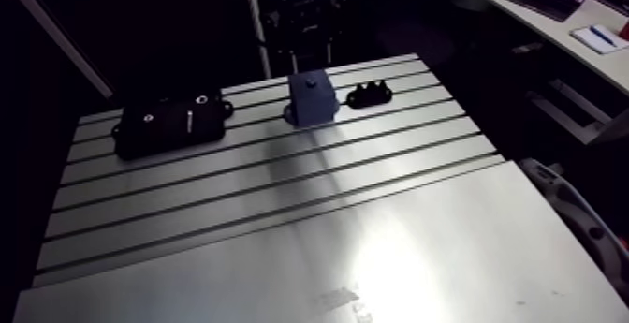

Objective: Pick up the M10 bolt and insert it into the hex recess until seated.

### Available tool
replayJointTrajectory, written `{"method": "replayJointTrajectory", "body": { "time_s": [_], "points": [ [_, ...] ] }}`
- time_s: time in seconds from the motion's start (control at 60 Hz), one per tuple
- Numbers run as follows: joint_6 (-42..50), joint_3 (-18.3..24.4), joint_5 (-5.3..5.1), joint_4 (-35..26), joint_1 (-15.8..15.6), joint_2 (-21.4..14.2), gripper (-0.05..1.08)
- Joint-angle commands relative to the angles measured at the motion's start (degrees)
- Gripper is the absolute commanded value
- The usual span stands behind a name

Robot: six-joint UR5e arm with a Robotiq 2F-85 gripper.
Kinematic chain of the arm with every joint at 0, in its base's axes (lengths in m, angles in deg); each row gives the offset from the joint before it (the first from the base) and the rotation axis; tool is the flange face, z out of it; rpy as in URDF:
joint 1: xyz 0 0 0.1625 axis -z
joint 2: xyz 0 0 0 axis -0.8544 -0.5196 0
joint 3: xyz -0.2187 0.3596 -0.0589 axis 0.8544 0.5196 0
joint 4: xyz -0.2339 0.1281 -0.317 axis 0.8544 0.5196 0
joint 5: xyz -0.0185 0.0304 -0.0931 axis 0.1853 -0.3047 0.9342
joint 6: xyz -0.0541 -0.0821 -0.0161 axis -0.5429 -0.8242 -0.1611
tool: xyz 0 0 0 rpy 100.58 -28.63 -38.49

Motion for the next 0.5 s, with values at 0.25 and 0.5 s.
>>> {"method": "replayJointTrajectory", "body": {
  "time_s": [0.25,0.5],
  "points": [
    [1.23,-1.28,-0.89,2.83,0.33,-0.90,0.44],
    [2.28,-2.16,-1.15,3.10,0.44,-1.71,0.44]
  ]
}}
